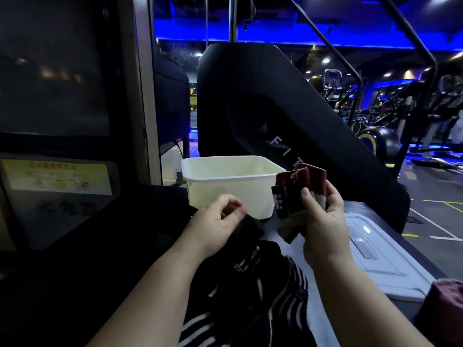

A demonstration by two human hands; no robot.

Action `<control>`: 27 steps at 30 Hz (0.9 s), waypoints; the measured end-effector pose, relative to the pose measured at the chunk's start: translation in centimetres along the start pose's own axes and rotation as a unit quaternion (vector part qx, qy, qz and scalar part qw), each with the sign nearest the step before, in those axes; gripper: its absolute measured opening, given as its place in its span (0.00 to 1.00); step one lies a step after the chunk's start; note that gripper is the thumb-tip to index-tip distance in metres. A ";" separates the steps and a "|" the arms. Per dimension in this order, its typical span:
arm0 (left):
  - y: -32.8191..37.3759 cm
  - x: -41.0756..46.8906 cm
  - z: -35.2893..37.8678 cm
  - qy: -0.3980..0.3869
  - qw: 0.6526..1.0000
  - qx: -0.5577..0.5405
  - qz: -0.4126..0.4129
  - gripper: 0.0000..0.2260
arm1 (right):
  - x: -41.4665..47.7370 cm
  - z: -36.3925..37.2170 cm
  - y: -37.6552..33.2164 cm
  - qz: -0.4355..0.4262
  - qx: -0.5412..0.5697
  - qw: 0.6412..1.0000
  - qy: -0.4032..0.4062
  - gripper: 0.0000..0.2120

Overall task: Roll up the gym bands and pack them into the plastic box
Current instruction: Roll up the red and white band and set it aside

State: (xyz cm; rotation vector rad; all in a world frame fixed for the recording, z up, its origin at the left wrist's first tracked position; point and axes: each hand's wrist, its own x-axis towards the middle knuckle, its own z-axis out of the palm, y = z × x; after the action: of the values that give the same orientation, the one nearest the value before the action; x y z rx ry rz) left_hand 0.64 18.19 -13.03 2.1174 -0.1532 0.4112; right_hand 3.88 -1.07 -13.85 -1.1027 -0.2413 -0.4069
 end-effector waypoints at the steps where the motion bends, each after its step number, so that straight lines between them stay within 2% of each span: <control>1: 0.4 -0.1 0.2 0.005 0.999 -0.047 0.001 0.12 | -0.1 0.2 0.0 -0.002 -0.014 1.000 -0.001 0.22; 3: 1.3 -0.4 0.7 0.002 0.993 -0.117 0.007 0.20 | -0.7 0.9 0.2 -0.007 -0.043 0.999 -0.012 0.22; 5: 2.0 -0.7 1.6 0.005 0.989 -0.149 0.002 0.24 | -1.1 1.3 0.4 0.000 -0.058 0.997 -0.042 0.22; 9: 3.2 -0.4 2.5 0.070 0.980 -0.184 -0.026 0.12 | -1.7 2.3 -0.5 0.044 -0.038 0.994 -0.097 0.24; 11: 3.5 -0.1 2.3 0.100 0.972 -0.208 -0.046 0.08 | -1.8 3.0 -1.5 0.071 -0.039 0.990 -0.118 0.28; 14: 4.0 0.1 1.7 0.130 0.961 -0.233 -0.069 0.08 | -1.6 3.5 -2.8 0.084 -0.088 0.983 -0.136 0.35; 19: 5.8 -1.2 0.5 0.140 0.952 -0.260 -0.078 0.08 | -2.2 3.6 -4.7 0.099 -0.102 0.980 -0.140 0.33; 23: 6.5 -3.5 0.4 0.127 0.971 -0.189 -0.070 0.10 | -4.3 2.9 -6.3 0.103 -0.101 0.982 -0.120 0.24; 25: 6.4 -5.4 0.7 0.110 0.982 -0.140 -0.069 0.11 | -5.6 2.0 -6.7 0.093 -0.155 0.979 -0.097 0.25; 27: 6.0 -7.7 0.9 0.113 0.991 -0.030 -0.072 0.14 | -6.8 0.6 -6.8 0.093 -0.239 0.964 -0.071 0.26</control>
State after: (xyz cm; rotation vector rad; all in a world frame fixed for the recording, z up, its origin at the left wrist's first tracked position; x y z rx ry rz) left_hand -7.91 13.74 -11.41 1.9923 0.1158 0.5494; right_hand -5.18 -1.84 -10.69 -1.6195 -0.1654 -0.2196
